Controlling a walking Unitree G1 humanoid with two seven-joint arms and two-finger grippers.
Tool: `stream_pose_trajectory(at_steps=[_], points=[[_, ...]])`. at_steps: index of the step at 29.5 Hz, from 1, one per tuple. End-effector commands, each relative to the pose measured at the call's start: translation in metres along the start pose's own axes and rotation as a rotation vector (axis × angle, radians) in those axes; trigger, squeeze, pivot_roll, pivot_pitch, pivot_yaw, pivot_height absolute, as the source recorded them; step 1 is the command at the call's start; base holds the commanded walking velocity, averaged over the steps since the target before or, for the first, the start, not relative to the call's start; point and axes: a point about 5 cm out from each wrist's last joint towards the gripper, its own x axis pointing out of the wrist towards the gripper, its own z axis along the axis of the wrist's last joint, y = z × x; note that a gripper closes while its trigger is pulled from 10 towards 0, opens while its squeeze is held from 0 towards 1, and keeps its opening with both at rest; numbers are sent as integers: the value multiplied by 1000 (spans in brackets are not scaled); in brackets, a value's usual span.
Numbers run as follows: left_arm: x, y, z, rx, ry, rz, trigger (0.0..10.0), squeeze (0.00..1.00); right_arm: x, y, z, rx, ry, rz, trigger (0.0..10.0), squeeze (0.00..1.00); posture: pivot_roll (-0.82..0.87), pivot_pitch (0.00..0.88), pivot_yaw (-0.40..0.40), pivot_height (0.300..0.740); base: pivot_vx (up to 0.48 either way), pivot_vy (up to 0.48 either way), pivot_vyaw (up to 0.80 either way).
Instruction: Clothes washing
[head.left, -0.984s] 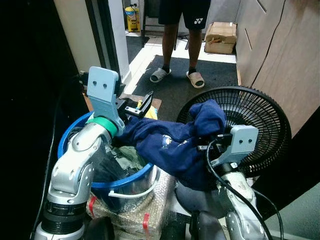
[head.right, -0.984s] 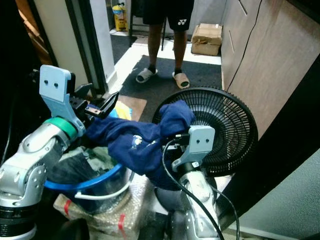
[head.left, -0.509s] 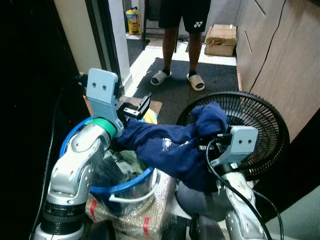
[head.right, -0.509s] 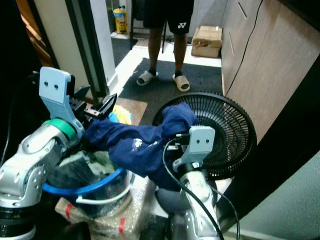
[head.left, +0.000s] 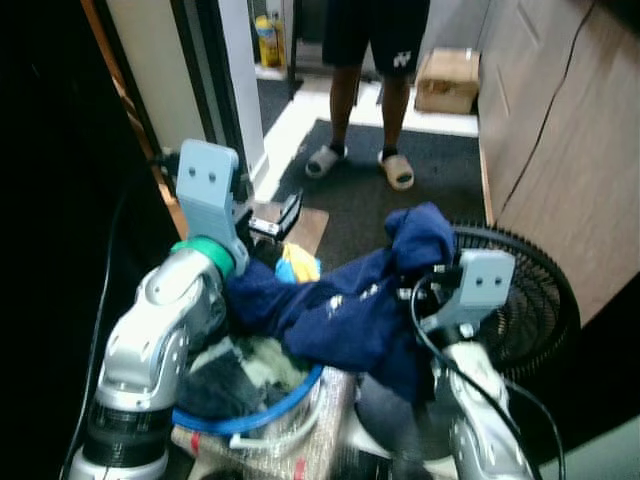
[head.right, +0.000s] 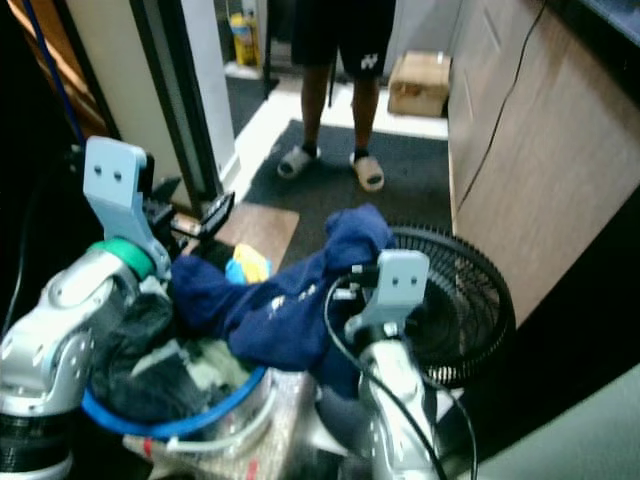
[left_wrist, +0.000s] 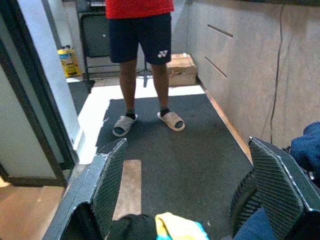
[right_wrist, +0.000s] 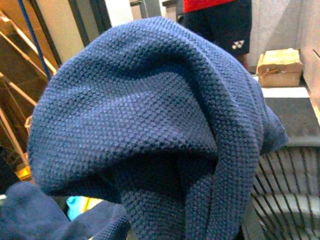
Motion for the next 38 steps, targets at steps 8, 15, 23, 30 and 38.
stream_pose_trajectory(at_steps=[8, 15, 23, 30, 38], points=[[0, 1, -4, -5, 17, 10, 10000, 0, 1, 0, 0, -3, -3, -4, 10000, 0, 88, 0, 69, 679, 0, 0, 0], [-1, 3, -11, -9, 38, 19, 10000, 0, 0, -1, -3, -13, 4, -7, 10000, 0, 87, 0, 69, 704, 0, 0, 0], [-4, 8, -29, -2, 89, 45, 10000, 0, -1, -2, -6, -30, 15, -5, 10000, 0, 88, 0, 64, 724, 0, 0, 0], [-10, 11, -49, 16, 152, 64, 10000, 0, -3, -8, -20, -109, 74, -26, 10000, 0, 88, 0, 58, 733, 0, 0, 0], [-19, 8, -72, -9, 210, 131, 10000, 0, -7, -5, -36, -216, 118, 7, 10000, 0, 67, 0, -11, 733, 0, 0, 0]])
